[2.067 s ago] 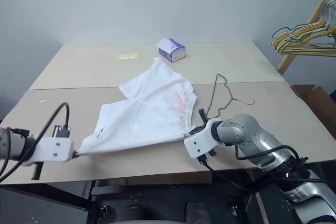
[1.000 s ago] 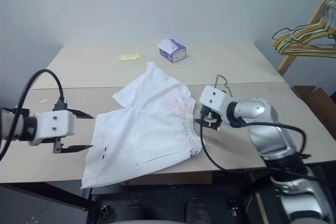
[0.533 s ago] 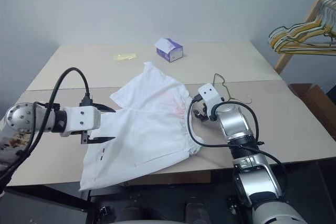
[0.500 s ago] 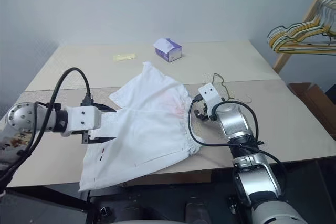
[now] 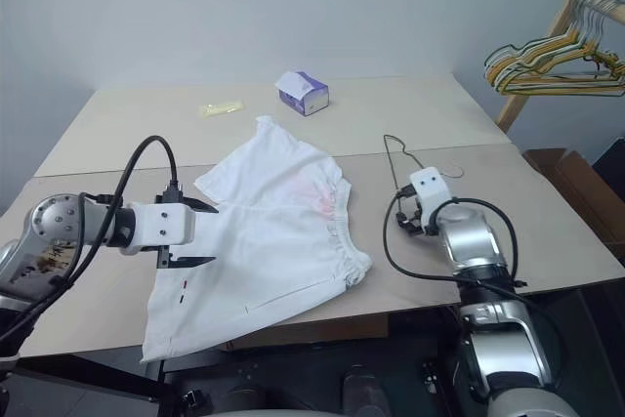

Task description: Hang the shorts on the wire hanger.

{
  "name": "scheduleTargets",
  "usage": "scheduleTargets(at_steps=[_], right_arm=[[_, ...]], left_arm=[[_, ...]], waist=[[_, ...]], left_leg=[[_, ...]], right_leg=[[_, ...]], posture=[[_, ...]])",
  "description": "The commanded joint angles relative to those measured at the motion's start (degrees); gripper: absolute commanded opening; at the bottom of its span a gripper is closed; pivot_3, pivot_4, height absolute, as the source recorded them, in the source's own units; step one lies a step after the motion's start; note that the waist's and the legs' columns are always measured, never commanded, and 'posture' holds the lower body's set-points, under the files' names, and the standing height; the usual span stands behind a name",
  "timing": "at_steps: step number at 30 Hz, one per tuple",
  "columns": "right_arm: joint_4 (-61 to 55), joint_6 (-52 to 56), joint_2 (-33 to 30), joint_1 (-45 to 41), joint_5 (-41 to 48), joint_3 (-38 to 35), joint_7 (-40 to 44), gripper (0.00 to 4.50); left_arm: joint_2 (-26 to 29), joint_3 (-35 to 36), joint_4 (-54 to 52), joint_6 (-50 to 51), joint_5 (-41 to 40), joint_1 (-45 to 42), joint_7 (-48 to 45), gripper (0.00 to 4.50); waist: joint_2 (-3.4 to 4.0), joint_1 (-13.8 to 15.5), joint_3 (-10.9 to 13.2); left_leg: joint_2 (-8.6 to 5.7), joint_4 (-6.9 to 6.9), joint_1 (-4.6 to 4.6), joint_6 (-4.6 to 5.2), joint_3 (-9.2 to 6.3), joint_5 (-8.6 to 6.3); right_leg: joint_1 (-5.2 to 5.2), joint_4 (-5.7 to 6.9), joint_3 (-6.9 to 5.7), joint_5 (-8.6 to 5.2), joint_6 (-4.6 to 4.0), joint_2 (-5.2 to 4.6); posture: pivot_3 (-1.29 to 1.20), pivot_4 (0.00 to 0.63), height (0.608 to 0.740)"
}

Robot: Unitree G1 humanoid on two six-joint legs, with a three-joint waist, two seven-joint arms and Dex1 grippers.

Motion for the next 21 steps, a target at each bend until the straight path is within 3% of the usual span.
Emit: scheduleTargets(at_steps=[1,12,21], right_arm=[[-3.83,1.38,-0.55,-0.82,2.21,-3.10,0.29,4.50],[10.74,-2.04,5.56,-12.41,5.12,-3.25,-0.23,4.50],[26.30,-1.49,5.95,-18.69,5.52,-2.43,2.52,4.50]], left_arm=[[-0.26,0.41,0.08,-1.60,0.01,-1.17,0.29,4.46],[-6.62,3.43,-8.25,6.03,-11.64,-1.75,0.93,4.46],[-5.96,0.54,-9.82,6.20,-7.19,-0.52,2.28,4.46]], waist=[[0.00,-0.30,0.00],[0.01,-2.19,0.01],[0.02,-2.17,0.01]], left_leg=[[0.00,0.00,0.01,0.00,0.01,0.00],[0.00,-0.03,0.03,0.02,-0.02,-0.01],[-0.06,-0.01,0.06,0.03,-0.01,-0.01]], right_leg=[[0.00,0.00,0.01,0.00,0.00,0.00],[-0.02,-0.01,0.18,0.04,0.05,0.02],[0.02,-0.02,0.22,0.08,0.11,-0.02]], posture=[[-0.05,0.000,0.740],[-0.03,0.000,0.740],[-0.02,0.000,0.740]])
